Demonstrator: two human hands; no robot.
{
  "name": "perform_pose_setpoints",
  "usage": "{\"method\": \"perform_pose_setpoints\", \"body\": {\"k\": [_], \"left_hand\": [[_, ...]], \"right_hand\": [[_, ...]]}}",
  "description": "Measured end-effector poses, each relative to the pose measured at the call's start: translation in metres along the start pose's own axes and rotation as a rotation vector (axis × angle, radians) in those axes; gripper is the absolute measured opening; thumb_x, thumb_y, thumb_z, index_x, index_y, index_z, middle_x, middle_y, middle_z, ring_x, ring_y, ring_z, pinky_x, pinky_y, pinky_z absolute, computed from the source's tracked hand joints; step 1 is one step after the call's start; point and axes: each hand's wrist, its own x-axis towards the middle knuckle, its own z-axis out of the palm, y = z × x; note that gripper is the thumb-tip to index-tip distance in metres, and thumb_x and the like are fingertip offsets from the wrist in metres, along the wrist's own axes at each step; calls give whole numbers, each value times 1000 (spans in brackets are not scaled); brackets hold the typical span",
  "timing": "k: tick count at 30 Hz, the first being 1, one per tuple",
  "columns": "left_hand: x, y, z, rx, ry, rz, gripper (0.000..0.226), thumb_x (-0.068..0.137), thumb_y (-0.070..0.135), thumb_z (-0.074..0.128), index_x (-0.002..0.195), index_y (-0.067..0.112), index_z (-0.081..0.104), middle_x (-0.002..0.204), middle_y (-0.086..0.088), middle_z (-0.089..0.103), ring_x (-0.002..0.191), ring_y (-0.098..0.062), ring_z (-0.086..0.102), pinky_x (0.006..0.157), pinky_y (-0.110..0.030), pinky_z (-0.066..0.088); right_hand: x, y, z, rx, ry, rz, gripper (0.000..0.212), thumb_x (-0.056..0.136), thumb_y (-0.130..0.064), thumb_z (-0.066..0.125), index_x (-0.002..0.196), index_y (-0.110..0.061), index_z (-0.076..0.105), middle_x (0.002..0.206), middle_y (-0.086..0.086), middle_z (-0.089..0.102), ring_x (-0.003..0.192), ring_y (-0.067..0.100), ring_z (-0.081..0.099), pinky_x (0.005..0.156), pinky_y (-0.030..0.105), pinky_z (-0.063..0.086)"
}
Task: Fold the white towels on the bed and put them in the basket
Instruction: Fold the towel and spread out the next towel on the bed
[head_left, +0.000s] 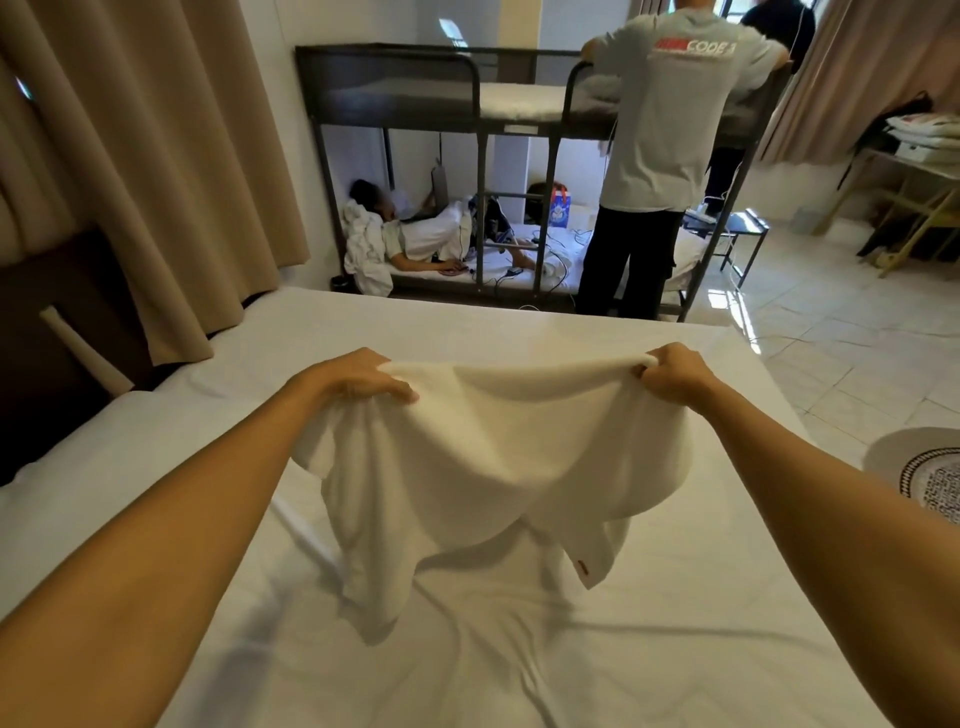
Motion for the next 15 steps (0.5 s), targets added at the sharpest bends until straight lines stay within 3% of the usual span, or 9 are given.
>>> {"method": "perform_pose_setpoints", "body": {"k": [4, 8, 11, 15], "left_hand": [[0, 5, -6, 344, -5, 38, 41, 76, 42, 73, 101, 10, 65, 110, -10, 65, 90, -25, 59, 82, -34, 46], [-7, 11, -6, 754, 54, -144, 61, 78, 52, 68, 122, 12, 53, 121, -7, 60, 102, -24, 58, 90, -33, 44], [-3, 9, 2, 792, 111, -172, 54, 90, 50, 52, 129, 12, 51, 127, -8, 58, 114, -26, 57, 98, -37, 44], [-4, 3, 11, 711, 196, -161, 45, 97, 44, 43, 127, 12, 51, 122, -10, 60, 107, -25, 60, 86, -33, 47]], "right_hand": [[-1, 11, -5, -231, -97, -43, 28, 91, -18, 55, 111, -1, 65, 111, 20, 64, 88, 26, 53, 84, 36, 46], [-5, 15, -9, -423, -218, 20, 38, 90, -25, 55, 123, -5, 57, 123, 15, 59, 104, 28, 55, 93, 36, 45], [-7, 14, -3, -483, -205, -3, 37, 90, -22, 50, 124, -8, 56, 123, 13, 58, 108, 29, 56, 95, 38, 46], [-10, 18, 8, -475, -169, -4, 37, 88, -16, 49, 124, -14, 58, 118, 11, 60, 106, 29, 57, 88, 38, 48]]}}
